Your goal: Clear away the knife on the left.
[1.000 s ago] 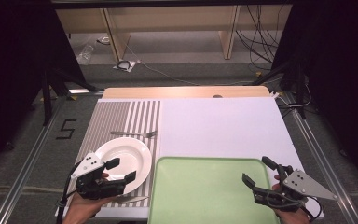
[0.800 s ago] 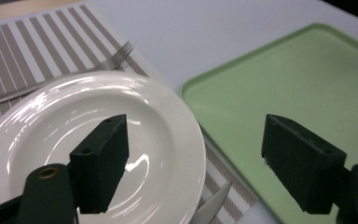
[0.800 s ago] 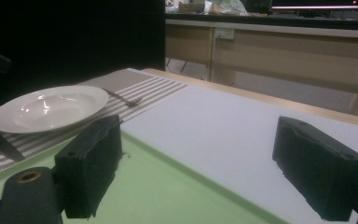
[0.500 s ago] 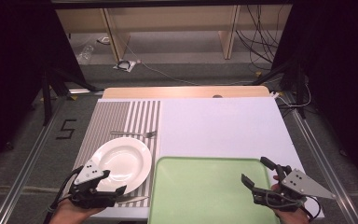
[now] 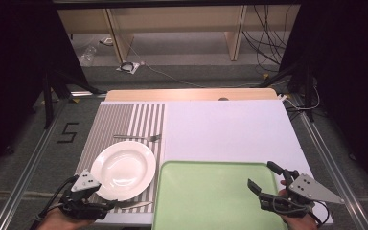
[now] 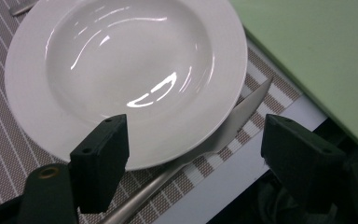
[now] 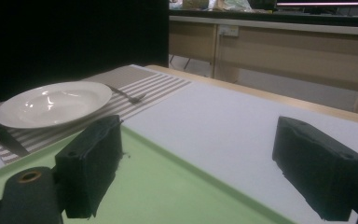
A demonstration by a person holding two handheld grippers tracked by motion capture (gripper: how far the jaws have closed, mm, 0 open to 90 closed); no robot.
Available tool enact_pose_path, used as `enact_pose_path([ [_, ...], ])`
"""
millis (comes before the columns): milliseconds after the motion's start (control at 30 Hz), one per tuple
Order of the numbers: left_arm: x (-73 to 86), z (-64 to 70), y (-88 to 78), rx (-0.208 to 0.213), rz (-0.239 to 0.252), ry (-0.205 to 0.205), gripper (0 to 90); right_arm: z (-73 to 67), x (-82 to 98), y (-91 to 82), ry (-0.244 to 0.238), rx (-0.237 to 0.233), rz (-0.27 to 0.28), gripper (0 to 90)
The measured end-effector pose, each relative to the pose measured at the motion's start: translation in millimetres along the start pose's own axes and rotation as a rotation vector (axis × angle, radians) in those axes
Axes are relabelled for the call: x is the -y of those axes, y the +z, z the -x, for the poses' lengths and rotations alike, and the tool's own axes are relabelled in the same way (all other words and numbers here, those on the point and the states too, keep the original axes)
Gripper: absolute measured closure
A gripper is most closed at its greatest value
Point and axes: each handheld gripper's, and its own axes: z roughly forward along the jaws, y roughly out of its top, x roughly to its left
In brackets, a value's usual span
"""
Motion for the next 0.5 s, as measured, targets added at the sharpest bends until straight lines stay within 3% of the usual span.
enact_pose_path([
  [300, 11.7, -6.8, 7.5, -0.014, -0.091, -0.005, 23.4, -0.4, -0.1, 0.0, -0.002, -0.001, -0.004, 16.8],
  [333, 13.7, -9.0, 10.6, -0.024, -0.132, 0.003, 23.4, -0.7, -0.3, -0.4, -0.003, 0.000, -0.008, 16.8],
  [500, 16.4, -12.4, 17.2, -0.019, -0.192, 0.001, 23.6, -1.2, 0.0, 0.8, -0.010, -0.005, -0.001, 16.9],
])
